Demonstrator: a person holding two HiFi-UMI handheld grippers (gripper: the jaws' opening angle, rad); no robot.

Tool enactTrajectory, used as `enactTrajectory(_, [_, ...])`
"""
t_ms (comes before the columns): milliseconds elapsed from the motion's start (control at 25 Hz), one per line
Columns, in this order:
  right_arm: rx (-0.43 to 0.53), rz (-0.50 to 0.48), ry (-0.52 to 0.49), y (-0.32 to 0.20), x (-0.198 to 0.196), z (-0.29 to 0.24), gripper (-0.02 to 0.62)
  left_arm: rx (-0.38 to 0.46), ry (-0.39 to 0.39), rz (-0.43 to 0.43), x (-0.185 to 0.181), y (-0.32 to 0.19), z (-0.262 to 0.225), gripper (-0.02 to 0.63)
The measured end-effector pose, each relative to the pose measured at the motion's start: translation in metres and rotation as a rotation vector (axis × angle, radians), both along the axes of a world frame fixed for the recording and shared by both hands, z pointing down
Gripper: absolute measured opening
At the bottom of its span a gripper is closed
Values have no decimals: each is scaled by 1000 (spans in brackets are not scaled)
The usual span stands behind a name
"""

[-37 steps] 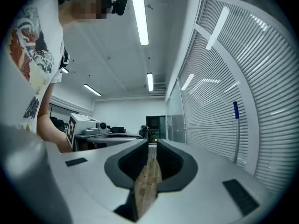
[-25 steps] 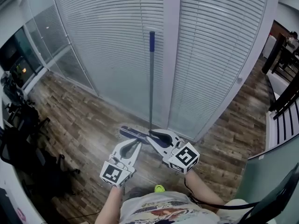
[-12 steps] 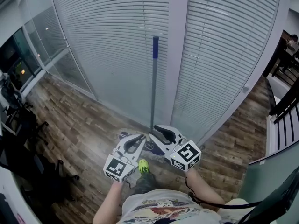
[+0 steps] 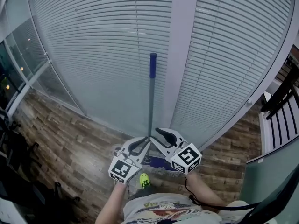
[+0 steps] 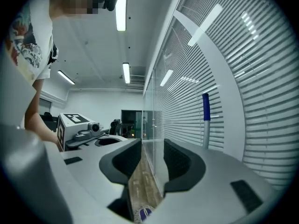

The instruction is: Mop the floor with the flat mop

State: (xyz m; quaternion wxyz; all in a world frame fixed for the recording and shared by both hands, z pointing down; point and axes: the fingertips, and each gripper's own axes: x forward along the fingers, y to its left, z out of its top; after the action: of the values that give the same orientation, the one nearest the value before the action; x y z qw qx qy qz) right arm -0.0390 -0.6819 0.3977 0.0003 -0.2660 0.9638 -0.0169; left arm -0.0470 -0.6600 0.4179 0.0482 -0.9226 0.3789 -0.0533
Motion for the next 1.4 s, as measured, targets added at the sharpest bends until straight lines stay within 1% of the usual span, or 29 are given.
enactTrajectory(160, [0,67,7,-48,-16,5,134,30,-21,26,-19,-50,4,49])
enactTrajectory(360, [-13,144,34,-125,-34,17,149,-5,-12,72,-40,-127,22,104])
enactTrajectory(440, [-16,166,41,-150,-37,12,152,-13,-9,87,-41,-151,19,130])
enactTrajectory(560, [-26,205,53,-182,-38,10,158,-18,-13,115,-37,-184,18,142])
enactTrajectory(680, [-34,245,60,-214,-35,20,163,-21,-15,129,-31,-217,31,150])
enactTrajectory(920, [-18,316,88,-245,-17,19,172,-26,-14,140,-10,-248,47,158])
enactTrajectory(1120, [-29,315,106,-279,-24,23,173,-51,-13,131,-10,-284,62,172])
enactTrajectory(1280, [0,304,110,-260,-23,19,173,-44,-9,135,1,-265,68,173])
enactTrajectory(1400, [19,300,101,-261,-28,12,173,-50,-8,133,0,-265,74,172])
